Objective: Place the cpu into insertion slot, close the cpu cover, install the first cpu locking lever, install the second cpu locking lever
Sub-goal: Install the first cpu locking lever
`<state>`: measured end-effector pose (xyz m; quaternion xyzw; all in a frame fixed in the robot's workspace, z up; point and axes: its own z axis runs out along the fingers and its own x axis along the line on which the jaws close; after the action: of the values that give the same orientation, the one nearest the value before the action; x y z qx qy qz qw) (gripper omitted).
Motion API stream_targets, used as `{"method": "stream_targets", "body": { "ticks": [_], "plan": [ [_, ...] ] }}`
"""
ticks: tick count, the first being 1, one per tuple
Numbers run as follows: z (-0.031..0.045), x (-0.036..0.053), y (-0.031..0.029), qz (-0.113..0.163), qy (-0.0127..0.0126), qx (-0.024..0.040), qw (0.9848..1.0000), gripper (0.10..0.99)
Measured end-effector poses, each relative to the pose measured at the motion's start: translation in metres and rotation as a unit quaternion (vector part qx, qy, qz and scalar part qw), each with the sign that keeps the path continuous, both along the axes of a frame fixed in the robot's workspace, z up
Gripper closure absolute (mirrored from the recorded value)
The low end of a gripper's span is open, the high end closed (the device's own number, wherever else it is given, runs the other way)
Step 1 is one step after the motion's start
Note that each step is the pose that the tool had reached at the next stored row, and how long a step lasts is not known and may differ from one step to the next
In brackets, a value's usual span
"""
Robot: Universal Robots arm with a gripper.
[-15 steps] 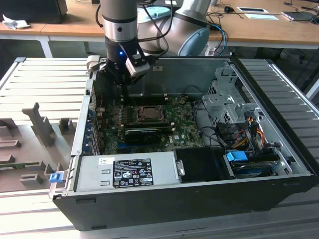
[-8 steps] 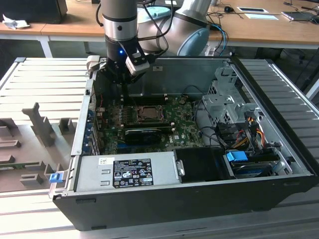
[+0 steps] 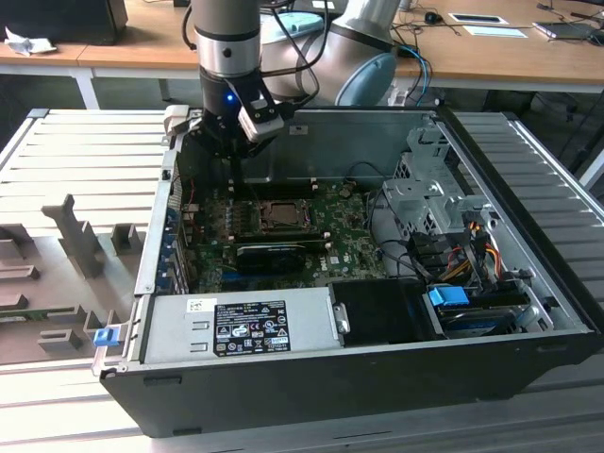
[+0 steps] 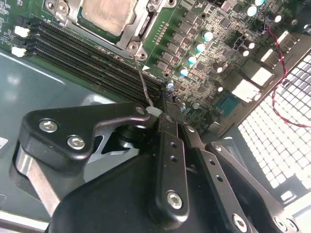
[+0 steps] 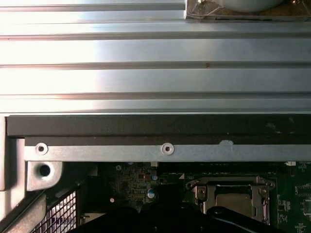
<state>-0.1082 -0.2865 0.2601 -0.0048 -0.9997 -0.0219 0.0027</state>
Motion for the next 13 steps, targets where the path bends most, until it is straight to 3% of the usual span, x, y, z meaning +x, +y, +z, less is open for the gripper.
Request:
{"method": "stream_targets", "body": {
  "ticks": [13],
  "plan": [
    [0.0000, 0.0219, 0.0000, 0.000, 0.0000, 0.0000, 1.0000, 0.980]
  ]
}}
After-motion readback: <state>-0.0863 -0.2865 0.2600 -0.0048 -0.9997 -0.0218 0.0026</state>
